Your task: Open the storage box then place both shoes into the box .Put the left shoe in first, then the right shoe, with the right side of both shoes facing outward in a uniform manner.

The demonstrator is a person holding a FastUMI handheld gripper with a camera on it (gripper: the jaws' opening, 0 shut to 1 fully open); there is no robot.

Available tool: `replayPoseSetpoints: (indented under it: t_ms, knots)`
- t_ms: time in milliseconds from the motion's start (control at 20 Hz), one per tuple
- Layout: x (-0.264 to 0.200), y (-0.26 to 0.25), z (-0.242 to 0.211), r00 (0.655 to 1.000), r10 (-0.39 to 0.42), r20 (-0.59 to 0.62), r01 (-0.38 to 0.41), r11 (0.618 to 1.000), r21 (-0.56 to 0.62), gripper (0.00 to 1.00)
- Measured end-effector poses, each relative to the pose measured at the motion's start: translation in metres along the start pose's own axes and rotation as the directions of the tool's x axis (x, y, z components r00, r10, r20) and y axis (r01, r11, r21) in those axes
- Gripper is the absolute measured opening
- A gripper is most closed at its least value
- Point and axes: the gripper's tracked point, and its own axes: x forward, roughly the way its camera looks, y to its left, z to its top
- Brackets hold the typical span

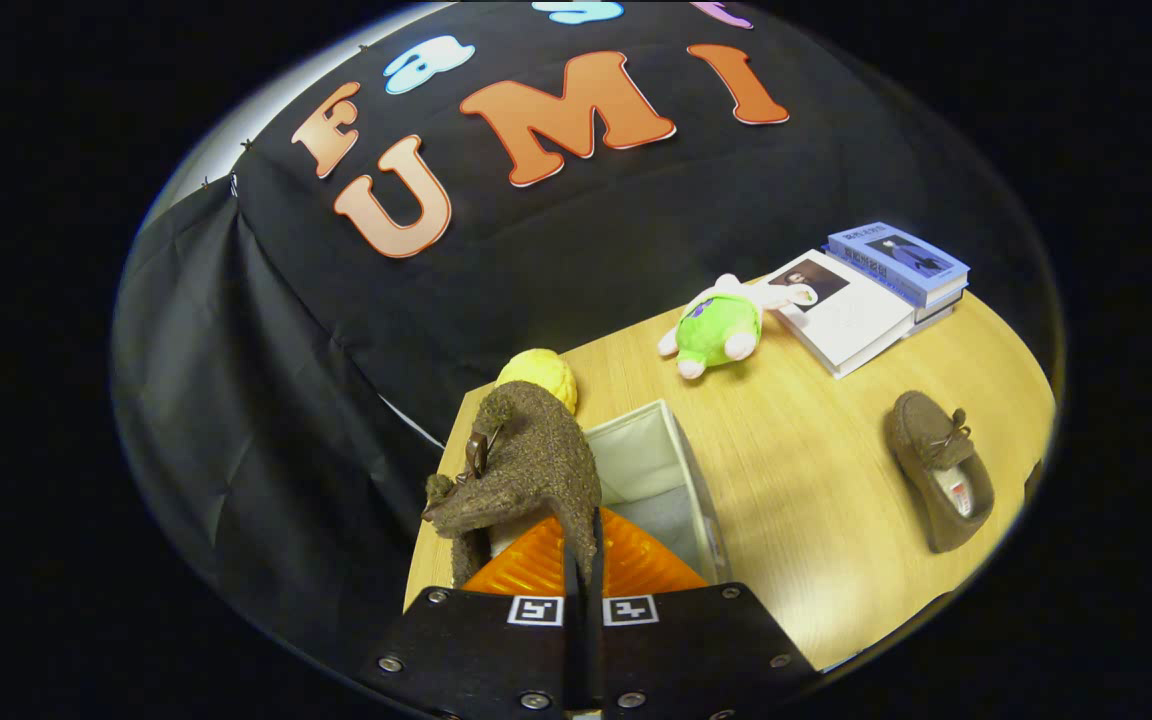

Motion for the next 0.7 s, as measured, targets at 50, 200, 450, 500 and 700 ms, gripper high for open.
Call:
replayPoseSetpoints:
  t_ms: [50,200,450,500,700]
  knots:
    - [0.004,0.002,-0.007,1.0,-0.006,-0.013,0.006,1.0,0.001,0.0]
    - [0.016,0.002,-0.022,0.999,-0.042,-0.031,0.042,0.999,-0.02,0.0]
    - [0.034,0.009,-0.05,0.994,-0.071,-0.088,0.07,0.997,-0.011,0.0]
    - [0.036,0.01,-0.055,0.991,-0.084,-0.107,0.082,0.996,-0.023,0.01]
    - [0.042,0.016,-0.07,0.983,-0.107,-0.15,0.101,0.994,-0.042,0.05]
